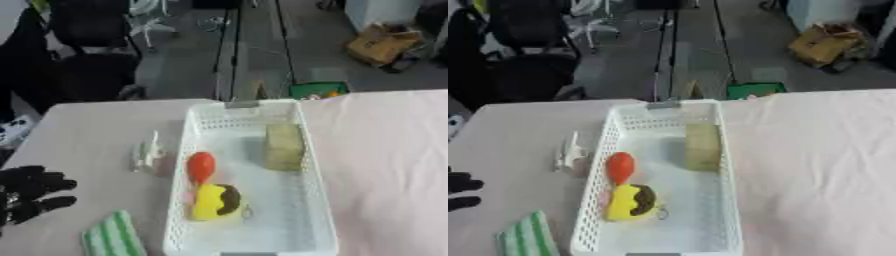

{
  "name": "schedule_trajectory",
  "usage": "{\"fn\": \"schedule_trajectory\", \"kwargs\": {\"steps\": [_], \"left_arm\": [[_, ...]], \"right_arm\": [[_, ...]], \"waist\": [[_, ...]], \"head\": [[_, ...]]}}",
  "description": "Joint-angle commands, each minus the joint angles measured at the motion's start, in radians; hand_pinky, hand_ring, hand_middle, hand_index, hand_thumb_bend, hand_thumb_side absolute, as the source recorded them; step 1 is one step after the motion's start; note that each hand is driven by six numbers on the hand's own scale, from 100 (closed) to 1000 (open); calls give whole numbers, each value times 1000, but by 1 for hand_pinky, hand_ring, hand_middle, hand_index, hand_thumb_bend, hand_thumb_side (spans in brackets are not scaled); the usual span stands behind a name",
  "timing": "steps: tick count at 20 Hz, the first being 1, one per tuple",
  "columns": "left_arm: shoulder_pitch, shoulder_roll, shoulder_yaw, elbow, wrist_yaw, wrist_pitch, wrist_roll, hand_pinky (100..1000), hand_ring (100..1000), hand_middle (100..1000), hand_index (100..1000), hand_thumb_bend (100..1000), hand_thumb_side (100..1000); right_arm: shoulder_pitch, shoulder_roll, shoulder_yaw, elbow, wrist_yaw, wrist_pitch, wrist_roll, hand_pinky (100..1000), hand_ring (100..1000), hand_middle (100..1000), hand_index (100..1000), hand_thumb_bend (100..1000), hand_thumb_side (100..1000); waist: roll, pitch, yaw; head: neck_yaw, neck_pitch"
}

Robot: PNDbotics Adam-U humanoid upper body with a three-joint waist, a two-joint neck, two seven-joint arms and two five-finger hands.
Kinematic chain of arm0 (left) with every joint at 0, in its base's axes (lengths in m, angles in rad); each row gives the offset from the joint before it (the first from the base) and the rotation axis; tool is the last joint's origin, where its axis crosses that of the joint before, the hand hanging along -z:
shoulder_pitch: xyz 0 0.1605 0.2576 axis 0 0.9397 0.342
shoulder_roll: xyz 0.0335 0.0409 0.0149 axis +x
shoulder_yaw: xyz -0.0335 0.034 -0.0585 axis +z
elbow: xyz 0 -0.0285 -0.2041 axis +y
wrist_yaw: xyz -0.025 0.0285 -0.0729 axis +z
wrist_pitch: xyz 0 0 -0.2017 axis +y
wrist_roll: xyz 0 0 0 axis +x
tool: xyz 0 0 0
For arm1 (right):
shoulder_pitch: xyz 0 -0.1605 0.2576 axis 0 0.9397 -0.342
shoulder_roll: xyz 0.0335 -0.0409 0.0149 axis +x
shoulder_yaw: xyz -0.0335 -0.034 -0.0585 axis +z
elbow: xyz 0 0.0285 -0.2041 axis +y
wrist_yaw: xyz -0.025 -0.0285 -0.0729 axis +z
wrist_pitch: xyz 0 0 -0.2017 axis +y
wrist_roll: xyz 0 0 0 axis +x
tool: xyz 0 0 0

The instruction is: Pick up objects on the table and place them in the box.

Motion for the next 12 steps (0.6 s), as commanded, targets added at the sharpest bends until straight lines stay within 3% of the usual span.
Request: {"fn": "schedule_trajectory", "kwargs": {"steps": [1, 2, 3, 4, 5, 6, 7, 9, 12], "left_arm": [[-19, 46, 6, -14, 1, 10, -10, 1000, 1000, 982, 1000, 711, 974], [-21, 44, 8, -14, 8, 22, -7, 1000, 1000, 968, 1000, 638, 1000], [-21, 43, 9, -14, 23, 41, 1, 1000, 1000, 968, 1000, 638, 1000], [-22, 39, 14, -14, 44, 76, 16, 970, 982, 899, 1000, 563, 1000], [-22, 33, 21, -14, 86, 154, 45, 966, 976, 892, 997, 531, 1000], [-23, 34, 17, -14, 129, 227, 73, 945, 948, 868, 954, 232, 1000], [-24, 33, 11, -14, 183, 314, 95, 939, 939, 860, 950, 250, 1000], [-31, 39, -9, -14, 268, 432, 106, 934, 931, 857, 953, 264, 1000], [-46, 41, -28, -14, 321, 507, 79, 931, 937, 858, 952, 295, 1000]], "right_arm": [[-8, -32, -2, -16, -5, -3, -1, 870, 934, 864, 829, 100, 1000], [-9, -32, -2, -16, -5, -3, -1, 870, 934, 864, 829, 100, 1000], [-9, -32, -2, -16, -5, -4, -1, 870, 934, 864, 829, 100, 1000], [-8, -32, -2, -16, -5, -4, -1, 870, 934, 864, 829, 100, 1000], [-7, -31, -3, -16, -5, -3, -1, 870, 934, 864, 829, 100, 1000], [-7, -31, -3, -16, -5, -4, -1, 870, 934, 864, 829, 100, 1000], [-7, -32, -3, -16, -6, -4, -1, 870, 934, 864, 829, 100, 1000], [-9, -31, -2, -16, -7, -5, -1, 870, 935, 864, 829, 100, 1000], [-9, -30, -2, -16, -8, -5, -1, 870, 935, 864, 829, 100, 1000]], "waist": [[-1, -23, -1], [-1, -23, -2], [-1, -23, -3], [-2, -23, -2], [-2, -23, -3], [-2, -23, -4], [-1, -23, -5], [0, -23, -7], [1, -23, -8]], "head": [[13, 3], [14, 2], [15, 2], [15, 2], [16, 4], [17, 5], [21, 7], [29, 8], [37, 9]]}}
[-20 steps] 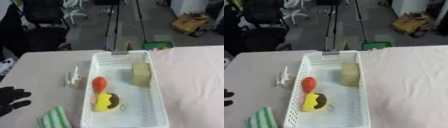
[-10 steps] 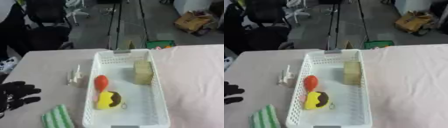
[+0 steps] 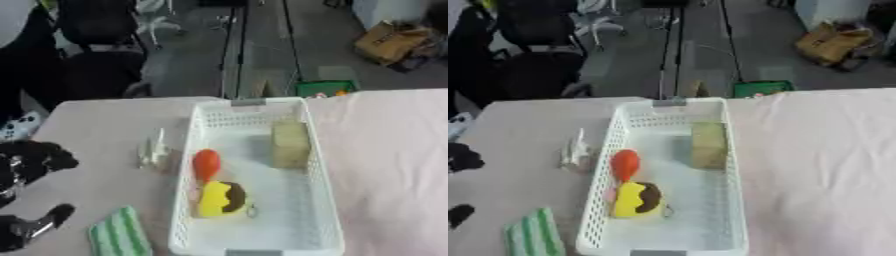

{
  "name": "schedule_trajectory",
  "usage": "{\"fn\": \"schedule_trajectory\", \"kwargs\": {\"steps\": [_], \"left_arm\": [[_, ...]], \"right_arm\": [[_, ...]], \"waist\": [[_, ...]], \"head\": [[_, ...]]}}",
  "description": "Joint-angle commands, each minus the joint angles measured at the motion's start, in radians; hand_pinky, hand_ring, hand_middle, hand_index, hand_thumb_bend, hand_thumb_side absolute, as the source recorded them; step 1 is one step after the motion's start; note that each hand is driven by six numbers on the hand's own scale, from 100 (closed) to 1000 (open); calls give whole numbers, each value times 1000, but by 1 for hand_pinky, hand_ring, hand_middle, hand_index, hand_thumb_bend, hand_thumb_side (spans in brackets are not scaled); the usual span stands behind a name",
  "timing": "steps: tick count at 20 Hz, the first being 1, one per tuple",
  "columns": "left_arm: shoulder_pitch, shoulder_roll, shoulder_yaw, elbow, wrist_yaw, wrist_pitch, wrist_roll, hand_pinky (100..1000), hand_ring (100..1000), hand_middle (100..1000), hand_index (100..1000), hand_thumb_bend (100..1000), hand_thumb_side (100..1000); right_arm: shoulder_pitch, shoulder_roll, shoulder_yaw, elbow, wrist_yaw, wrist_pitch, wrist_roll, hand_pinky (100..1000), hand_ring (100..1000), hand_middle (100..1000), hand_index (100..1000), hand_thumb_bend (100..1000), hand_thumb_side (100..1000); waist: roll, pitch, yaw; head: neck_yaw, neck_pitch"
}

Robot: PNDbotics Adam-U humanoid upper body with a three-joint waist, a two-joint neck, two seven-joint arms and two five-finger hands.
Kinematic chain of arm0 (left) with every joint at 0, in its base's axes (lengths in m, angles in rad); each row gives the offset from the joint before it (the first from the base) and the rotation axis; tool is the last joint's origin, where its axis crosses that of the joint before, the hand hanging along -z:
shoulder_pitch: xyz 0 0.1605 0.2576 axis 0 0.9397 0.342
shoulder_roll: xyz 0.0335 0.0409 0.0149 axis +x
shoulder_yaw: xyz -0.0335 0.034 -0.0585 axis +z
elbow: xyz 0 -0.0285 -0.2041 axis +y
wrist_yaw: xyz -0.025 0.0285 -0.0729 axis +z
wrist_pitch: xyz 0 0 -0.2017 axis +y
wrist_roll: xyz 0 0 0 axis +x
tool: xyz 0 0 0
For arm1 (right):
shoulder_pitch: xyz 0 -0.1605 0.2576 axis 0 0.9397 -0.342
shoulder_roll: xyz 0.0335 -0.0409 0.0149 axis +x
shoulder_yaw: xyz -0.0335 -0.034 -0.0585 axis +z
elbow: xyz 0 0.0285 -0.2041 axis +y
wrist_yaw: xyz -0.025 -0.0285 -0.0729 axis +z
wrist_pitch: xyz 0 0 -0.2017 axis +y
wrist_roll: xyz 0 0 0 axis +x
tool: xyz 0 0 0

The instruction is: Pick up objects on the table and place them in the box.

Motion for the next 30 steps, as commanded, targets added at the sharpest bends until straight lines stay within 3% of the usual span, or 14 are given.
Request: {"fn": "schedule_trajectory", "kwargs": {"steps": [1, 6, 12, 13, 14, 15, 20, 21, 23, 28, 30], "left_arm": [[-19, 38, -5, -14, 50, 77, -15, 933, 938, 859, 952, 299, 1000], [-29, 32, -15, -14, 47, 109, -46, 956, 950, 870, 963, 346, 1000], [-45, 23, -29, -14, 57, 122, -91, 961, 962, 885, 1000, 371, 1000], [-52, 13, -37, -14, 57, 122, -108, 989, 996, 939, 1000, 426, 1000], [-60, 6, -43, -14, 57, 120, -126, 989, 996, 939, 1000, 426, 1000], [-65, -2, -58, -14, 63, 107, -148, 1000, 1000, 1000, 1000, 576, 1000], [-84, -16, -86, -14, 163, 106, -154, 1000, 1000, 1000, 1000, 646, 1000], [-83, -17, -95, -14, 184, 107, -155, 1000, 1000, 1000, 1000, 821, 946], [-85, -15, -108, -14, 226, 118, -169, 1000, 1000, 1000, 1000, 824, 968], [-102, -17, -132, -14, 235, 252, -192, 1000, 1000, 1000, 1000, 817, 979], [-106, -21, -138, -12, 229, 352, -195, 1000, 1000, 997, 1000, 769, 953]], "right_arm": [[-10, -29, -5, -16, -7, -4, -1, 870, 935, 864, 829, 100, 1000], [-11, -28, -5, -16, -10, -6, -1, 870, 935, 864, 829, 100, 1000], [-14, -26, -4, -16, -15, -9, -1, 871, 935, 864, 828, 100, 1000], [-16, -25, -3, -16, -16, -9, -1, 871, 935, 864, 828, 100, 1000], [-17, -24, -3, -16, -17, -10, -1, 871, 935, 864, 828, 100, 1000], [-18, -23, -2, -16, -19, -10, -1, 870, 935, 863, 828, 100, 1000], [-21, -22, 0, -16, -23, -12, -1, 870, 935, 863, 828, 100, 1000], [-22, -22, 0, -16, -24, -12, -1, 870, 935, 863, 828, 100, 1000], [-22, -21, 1, -16, -26, -13, -1, 870, 936, 863, 827, 100, 1000], [-21, -20, 2, -16, -28, -13, -1, 870, 936, 862, 827, 100, 1000], [-20, -21, 1, -16, -29, -13, -1, 870, 936, 859, 826, 100, 1000]], "waist": [[-1, -23, -1], [-1, -27, -2], [-3, -31, -3], [-4, -32, -3], [-5, -33, -3], [-5, -34, -4], [-6, -36, -2], [-5, -37, -4], [-3, -39, -5], [0, -41, -5], [3, -43, 0]], "head": [[10, 9], [15, 39], [23, 45], [26, 43], [26, 43], [29, 42], [32, 41], [33, 41], [34, 40], [38, 38], [35, 37]]}}
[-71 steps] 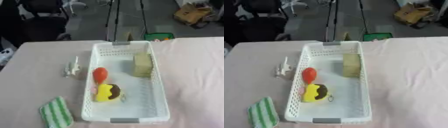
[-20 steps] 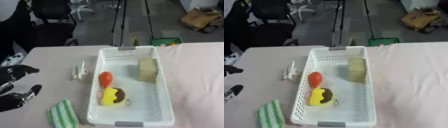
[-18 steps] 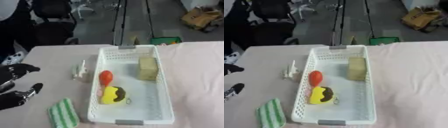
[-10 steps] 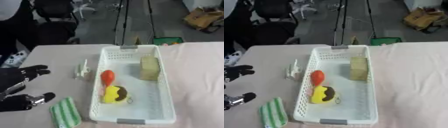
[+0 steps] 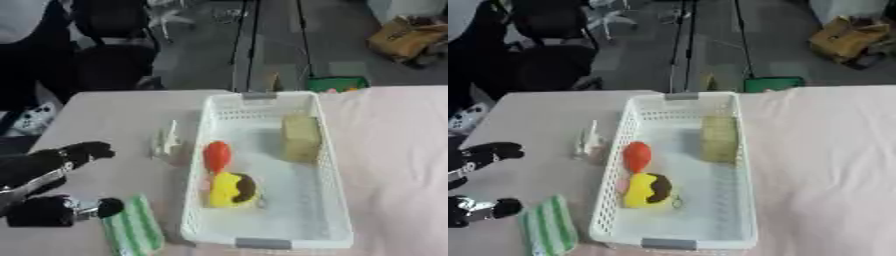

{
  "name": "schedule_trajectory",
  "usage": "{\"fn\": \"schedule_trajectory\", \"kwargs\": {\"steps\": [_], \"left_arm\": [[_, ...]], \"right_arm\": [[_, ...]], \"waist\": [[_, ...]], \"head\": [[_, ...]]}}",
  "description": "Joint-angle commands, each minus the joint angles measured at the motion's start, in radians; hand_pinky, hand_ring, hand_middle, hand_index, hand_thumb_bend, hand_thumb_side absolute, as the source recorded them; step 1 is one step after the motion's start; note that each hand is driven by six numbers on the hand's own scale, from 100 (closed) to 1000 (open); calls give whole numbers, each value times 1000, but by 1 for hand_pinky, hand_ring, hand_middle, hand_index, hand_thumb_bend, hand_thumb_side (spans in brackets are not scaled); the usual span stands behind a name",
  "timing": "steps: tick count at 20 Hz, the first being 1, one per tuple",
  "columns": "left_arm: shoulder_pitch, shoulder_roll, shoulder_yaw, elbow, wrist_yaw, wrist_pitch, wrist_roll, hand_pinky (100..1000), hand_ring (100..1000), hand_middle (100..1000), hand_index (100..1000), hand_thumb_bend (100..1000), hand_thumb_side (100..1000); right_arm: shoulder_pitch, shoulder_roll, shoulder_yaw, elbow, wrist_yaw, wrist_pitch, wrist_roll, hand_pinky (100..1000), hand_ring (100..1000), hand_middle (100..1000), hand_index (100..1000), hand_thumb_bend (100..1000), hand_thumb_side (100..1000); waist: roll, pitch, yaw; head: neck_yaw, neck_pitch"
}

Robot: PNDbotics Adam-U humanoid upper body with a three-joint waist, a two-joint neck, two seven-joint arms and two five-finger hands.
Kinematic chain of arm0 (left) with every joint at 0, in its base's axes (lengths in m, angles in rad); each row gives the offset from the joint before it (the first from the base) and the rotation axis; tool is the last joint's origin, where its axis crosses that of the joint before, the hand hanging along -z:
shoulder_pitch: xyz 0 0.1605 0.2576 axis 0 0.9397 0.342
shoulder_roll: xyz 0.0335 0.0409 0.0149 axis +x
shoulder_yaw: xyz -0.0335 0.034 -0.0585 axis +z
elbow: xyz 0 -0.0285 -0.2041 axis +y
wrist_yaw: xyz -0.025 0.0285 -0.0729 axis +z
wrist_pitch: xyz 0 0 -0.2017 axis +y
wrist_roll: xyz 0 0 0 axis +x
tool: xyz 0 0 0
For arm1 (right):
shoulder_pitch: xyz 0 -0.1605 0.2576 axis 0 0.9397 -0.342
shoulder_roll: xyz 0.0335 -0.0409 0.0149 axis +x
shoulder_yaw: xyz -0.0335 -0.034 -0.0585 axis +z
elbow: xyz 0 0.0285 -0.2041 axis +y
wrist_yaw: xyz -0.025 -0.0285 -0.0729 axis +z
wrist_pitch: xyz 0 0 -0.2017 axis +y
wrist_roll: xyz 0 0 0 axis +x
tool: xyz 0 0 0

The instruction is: Pick up objects on the table and place them in the box.

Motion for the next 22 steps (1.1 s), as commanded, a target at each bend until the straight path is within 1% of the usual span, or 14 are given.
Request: {"fn": "schedule_trajectory", "kwargs": {"steps": [1, 2, 3, 5, 9, 11, 13, 14, 16, 17, 18, 19, 21, 22], "left_arm": [[-16, 11, -7, -13, 11, 151, 0, 1000, 1000, 978, 1000, 751, 954], [-17, 7, -14, -13, 46, 208, 9, 1000, 1000, 978, 1000, 751, 954], [-19, 6, -20, -14, 81, 247, 24, 1000, 1000, 975, 1000, 753, 954], [-18, 8, -30, -14, 136, 294, 57, 1000, 1000, 974, 1000, 755, 956], [-21, 13, -45, -14, 192, 319, 91, 1000, 1000, 974, 1000, 744, 964], [-21, 11, -54, -14, 209, 335, 101, 1000, 1000, 971, 1000, 717, 995], [-14, -12, -71, -3, 223, 359, 111, 1000, 1000, 970, 1000, 724, 999], [-7, -45, -83, 14, 225, 372, 116, 1000, 1000, 969, 1000, 725, 1000], [2, -130, -100, 63, 209, 382, 143, 1000, 1000, 961, 1000, 699, 1000], [6, -167, -105, 89, 196, 378, 160, 1000, 1000, 962, 1000, 640, 1000], [13, -198, -111, 115, 182, 367, 179, 1000, 1000, 962, 1000, 619, 1000], [16, -217, -118, 137, 171, 353, 195, 1000, 1000, 962, 1000, 628, 1000], [8, -221, -137, 168, 165, 324, 213, 1000, 1000, 960, 1000, 626, 1000], [-23, -190, -168, 189, 184, 320, 202, 1000, 1000, 958, 1000, 594, 1000]], "right_arm": [[-10, -21, -6, -16, -9, -4, -1, 869, 936, 858, 823, 100, 1000], [-9, -21, -6, -16, -10, -4, -1, 869, 936, 858, 823, 100, 1000], [-9, -20, -6, -16, -11, -4, -1, 868, 936, 858, 823, 100, 1000], [-9, -18, -5, -16, -12, -3, -1, 868, 937, 858, 822, 100, 1000], [-8, -17, -5, -16, -13, -2, -1, 868, 937, 857, 822, 100, 1000], [-6, -17, -4, -16, -13, -2, -1, 867, 937, 857, 822, 100, 1000], [0, -20, -4, -16, -11, -1, -1, 866, 938, 857, 820, 100, 1000], [4, -20, -4, -16, -11, 1, -1, 866, 938, 856, 820, 100, 1000], [13, -22, -5, -16, -9, 5, -1, 864, 939, 856, 818, 100, 1000], [18, -23, -5, -16, -8, 7, -1, 863, 939, 855, 817, 100, 1000], [27, -27, -5, -16, -6, 10, -1, 863, 939, 855, 817, 100, 1000], [35, -30, -5, -16, -3, 13, -1, 863, 940, 855, 816, 100, 1000], [48, -36, -5, -16, 2, 19, -1, 860, 941, 854, 814, 100, 1000], [55, -34, -4, -16, 3, 23, -1, 859, 941, 853, 812, 100, 1000]], "waist": [[3, -24, 7], [5, -24, 9], [7, -25, 11], [10, -24, 13], [15, -26, 14], [18, -28, 16], [29, -36, 21], [40, -43, 28], [60, -56, 42], [68, -61, 47], [82, -69, 57], [91, -74, 63], [109, -80, 77], [122, -80, 89]], "head": [[0, 2], [-1, 2], [0, 2], [1, 4], [4, 7], [2, 8], [-6, 13], [-13, 18], [-22, 34], [-24, 40], [-33, 51], [-38, 58], [-51, 72], [-60, 85]]}}
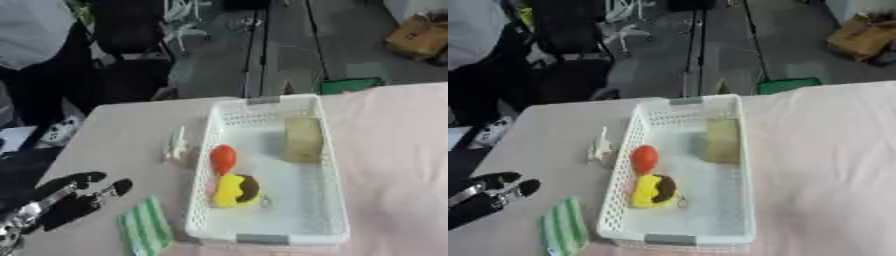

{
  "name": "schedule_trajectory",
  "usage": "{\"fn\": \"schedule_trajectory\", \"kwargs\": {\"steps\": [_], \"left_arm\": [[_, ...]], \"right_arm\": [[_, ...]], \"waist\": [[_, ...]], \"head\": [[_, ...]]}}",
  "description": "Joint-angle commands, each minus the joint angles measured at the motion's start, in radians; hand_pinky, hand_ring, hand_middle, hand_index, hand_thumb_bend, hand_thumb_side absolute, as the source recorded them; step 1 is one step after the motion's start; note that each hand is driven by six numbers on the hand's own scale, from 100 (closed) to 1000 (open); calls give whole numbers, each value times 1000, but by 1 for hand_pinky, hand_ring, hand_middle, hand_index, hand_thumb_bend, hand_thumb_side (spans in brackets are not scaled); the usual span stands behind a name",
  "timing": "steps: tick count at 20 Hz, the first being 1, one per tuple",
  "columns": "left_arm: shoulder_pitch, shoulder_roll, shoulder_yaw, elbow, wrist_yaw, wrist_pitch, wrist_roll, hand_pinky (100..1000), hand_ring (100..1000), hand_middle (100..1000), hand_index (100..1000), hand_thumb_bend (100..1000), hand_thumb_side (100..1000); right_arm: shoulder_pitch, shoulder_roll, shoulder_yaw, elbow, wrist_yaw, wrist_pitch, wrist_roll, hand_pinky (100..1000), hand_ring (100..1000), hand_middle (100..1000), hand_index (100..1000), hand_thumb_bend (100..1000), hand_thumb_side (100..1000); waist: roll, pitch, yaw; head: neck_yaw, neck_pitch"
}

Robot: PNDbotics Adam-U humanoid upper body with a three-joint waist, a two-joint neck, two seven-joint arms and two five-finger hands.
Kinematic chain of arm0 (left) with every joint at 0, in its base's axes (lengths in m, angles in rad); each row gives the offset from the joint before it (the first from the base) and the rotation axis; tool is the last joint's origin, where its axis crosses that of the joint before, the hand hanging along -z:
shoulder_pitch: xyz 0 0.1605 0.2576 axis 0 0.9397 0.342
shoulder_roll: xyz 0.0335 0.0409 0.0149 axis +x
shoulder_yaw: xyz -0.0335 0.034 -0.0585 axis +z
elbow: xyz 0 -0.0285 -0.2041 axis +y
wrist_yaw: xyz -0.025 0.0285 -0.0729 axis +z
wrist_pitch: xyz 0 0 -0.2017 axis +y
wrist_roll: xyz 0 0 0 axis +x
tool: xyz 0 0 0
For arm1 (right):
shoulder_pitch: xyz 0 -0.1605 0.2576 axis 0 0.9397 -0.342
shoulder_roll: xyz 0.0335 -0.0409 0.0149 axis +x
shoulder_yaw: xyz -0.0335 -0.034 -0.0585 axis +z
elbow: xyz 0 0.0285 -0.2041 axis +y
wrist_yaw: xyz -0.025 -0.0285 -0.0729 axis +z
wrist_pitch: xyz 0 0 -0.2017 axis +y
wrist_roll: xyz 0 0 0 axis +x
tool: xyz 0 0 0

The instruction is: Pick up objects on the table and place them in the box.

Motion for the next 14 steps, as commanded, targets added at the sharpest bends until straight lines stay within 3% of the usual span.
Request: {"fn": "schedule_trajectory", "kwargs": {"steps": [1, 3, 4, 7, 8, 14], "left_arm": [[-64, 61, -51, 51, 32, -17, -1, 1000, 1000, 958, 1000, 594, 1000], [-129, 108, -115, 97, 90, -4, -36, 1000, 1000, 955, 1000, 577, 1000], [-160, 122, -140, 121, 118, 6, -53, 1000, 1000, 924, 1000, 428, 1000], [-214, 135, -178, 166, 157, 18, -93, 1000, 1000, 917, 1000, 448, 1000], [-226, 141, -190, 176, 150, 19, -110, 1000, 1000, 863, 996, 472, 1000], [-275, 131, -177, 198, -18, -23, -279, 1000, 983, 854, 985, 468, 1000]], "right_arm": [[7, -31, -5, -16, 9, 14, -1, 858, 942, 851, 811, 100, 1000], [10, -26, -2, -16, 10, 20, -1, 856, 942, 851, 810, 100, 1000], [10, -22, 0, -16, 9, 22, -1, 855, 943, 851, 809, 100, 1000], [10, -17, 2, -16, 10, 27, -1, 855, 943, 851, 809, 100, 1000], [8, -16, 2, -16, 9, 27, -1, 855, 943, 849, 806, 100, 1000], [9, -6, -3, -16, 5, 32, -1, 853, 943, 847, 804, 100, 1000]], "waist": [[7, -16, 18], [20, -11, 32], [22, -9, 37], [24, -7, 43], [24, -6, 43], [24, -1, 39]], "head": [[-21, 34], [-22, 41], [-22, 41], [-24, 39], [-22, 34], [-24, 18]]}}
